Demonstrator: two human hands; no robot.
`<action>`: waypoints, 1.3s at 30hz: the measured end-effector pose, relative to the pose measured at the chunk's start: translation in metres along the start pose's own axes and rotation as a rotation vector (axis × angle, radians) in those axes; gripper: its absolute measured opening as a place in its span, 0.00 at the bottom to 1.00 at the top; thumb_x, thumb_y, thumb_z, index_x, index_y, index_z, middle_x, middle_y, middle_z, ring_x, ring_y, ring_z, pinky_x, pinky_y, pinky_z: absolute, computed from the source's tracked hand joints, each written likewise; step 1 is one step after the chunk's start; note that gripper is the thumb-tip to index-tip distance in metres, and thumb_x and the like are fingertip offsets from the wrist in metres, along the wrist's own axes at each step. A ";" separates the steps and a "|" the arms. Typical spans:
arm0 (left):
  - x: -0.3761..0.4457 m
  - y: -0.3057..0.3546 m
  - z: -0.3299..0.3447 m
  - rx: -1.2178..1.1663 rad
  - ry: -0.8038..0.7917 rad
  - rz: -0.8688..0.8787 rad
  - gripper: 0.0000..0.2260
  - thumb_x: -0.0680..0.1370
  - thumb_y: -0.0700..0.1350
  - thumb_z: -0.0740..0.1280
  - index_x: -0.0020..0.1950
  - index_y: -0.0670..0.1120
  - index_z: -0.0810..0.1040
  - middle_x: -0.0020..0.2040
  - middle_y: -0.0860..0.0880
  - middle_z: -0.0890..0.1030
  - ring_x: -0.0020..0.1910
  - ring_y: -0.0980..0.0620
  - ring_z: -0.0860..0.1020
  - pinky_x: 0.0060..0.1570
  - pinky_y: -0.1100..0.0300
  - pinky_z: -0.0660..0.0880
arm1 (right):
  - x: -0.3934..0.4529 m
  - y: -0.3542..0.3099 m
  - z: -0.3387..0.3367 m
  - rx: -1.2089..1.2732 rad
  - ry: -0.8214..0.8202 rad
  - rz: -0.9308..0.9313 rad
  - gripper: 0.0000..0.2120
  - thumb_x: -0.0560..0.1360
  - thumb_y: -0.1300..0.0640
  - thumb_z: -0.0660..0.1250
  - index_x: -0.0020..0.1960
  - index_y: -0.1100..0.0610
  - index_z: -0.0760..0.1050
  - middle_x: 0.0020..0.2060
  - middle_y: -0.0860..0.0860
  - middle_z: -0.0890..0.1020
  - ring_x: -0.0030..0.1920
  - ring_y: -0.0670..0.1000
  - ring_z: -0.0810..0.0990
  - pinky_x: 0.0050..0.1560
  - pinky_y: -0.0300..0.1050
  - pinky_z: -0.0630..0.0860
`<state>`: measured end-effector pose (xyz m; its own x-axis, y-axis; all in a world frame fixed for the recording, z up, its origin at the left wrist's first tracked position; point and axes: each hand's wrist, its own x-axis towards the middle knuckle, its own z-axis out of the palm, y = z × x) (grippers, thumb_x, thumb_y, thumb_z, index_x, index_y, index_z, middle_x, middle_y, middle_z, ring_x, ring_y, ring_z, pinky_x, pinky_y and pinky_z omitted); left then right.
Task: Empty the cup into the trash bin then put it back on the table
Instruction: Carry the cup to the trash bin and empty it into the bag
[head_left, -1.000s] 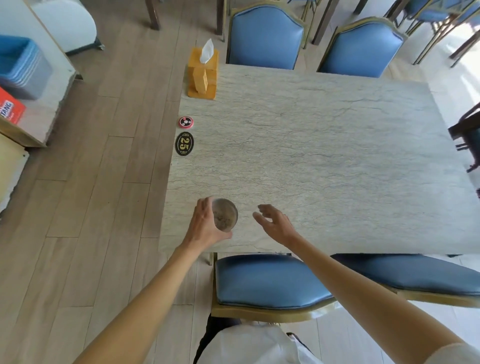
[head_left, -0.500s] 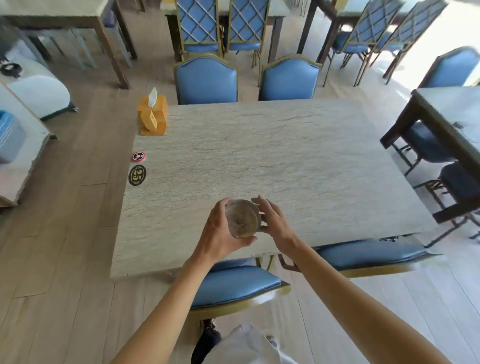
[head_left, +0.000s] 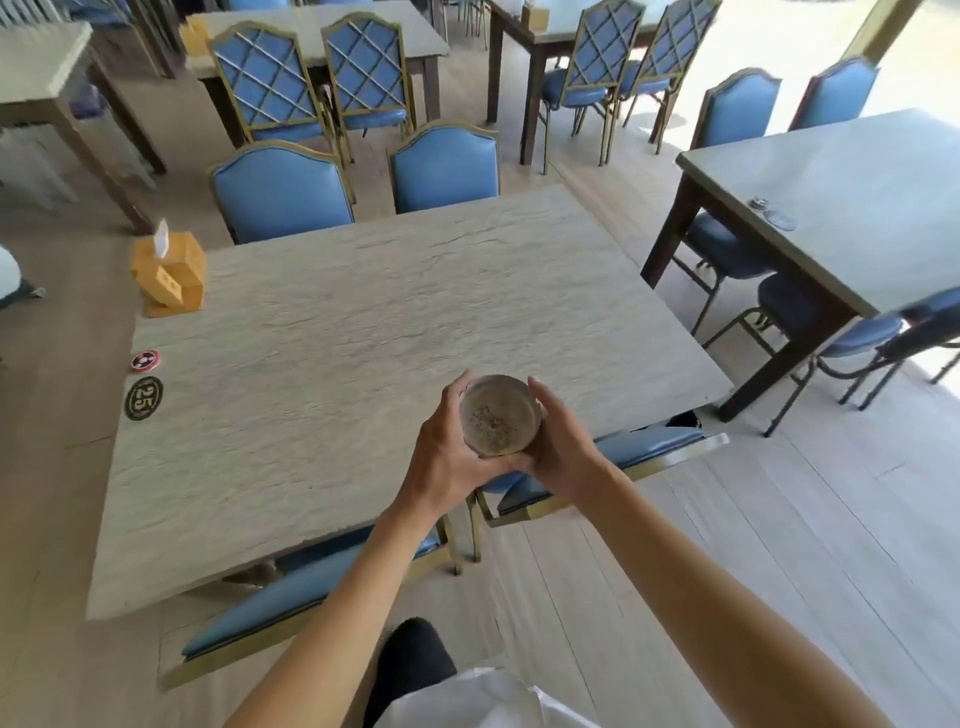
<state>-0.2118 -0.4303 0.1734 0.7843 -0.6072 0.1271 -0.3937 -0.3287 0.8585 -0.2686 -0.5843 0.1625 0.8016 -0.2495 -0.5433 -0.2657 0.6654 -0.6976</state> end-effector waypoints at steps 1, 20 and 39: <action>0.002 0.004 0.004 -0.001 -0.017 -0.003 0.55 0.58 0.60 0.83 0.78 0.50 0.58 0.70 0.60 0.70 0.67 0.67 0.69 0.64 0.72 0.67 | -0.003 -0.004 -0.007 0.047 -0.031 0.028 0.26 0.80 0.36 0.60 0.59 0.56 0.85 0.52 0.58 0.86 0.51 0.56 0.85 0.48 0.51 0.79; 0.174 0.046 0.146 0.052 -0.449 0.110 0.53 0.61 0.65 0.79 0.79 0.51 0.57 0.77 0.51 0.64 0.75 0.58 0.63 0.72 0.60 0.64 | 0.040 -0.133 -0.172 0.343 -0.093 0.021 0.34 0.78 0.37 0.59 0.73 0.61 0.74 0.75 0.69 0.69 0.76 0.69 0.67 0.55 0.58 0.78; 0.270 0.085 0.385 0.168 -0.720 -0.039 0.32 0.78 0.55 0.68 0.77 0.49 0.57 0.72 0.48 0.71 0.69 0.55 0.71 0.67 0.61 0.67 | 0.046 -0.236 -0.438 0.751 0.151 -0.067 0.30 0.77 0.44 0.65 0.73 0.61 0.71 0.76 0.67 0.68 0.76 0.65 0.68 0.61 0.62 0.73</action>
<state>-0.2186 -0.9008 0.0897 0.3130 -0.8981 -0.3089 -0.4853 -0.4308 0.7609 -0.4038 -1.0603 0.0976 0.7072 -0.3637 -0.6063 0.2591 0.9312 -0.2564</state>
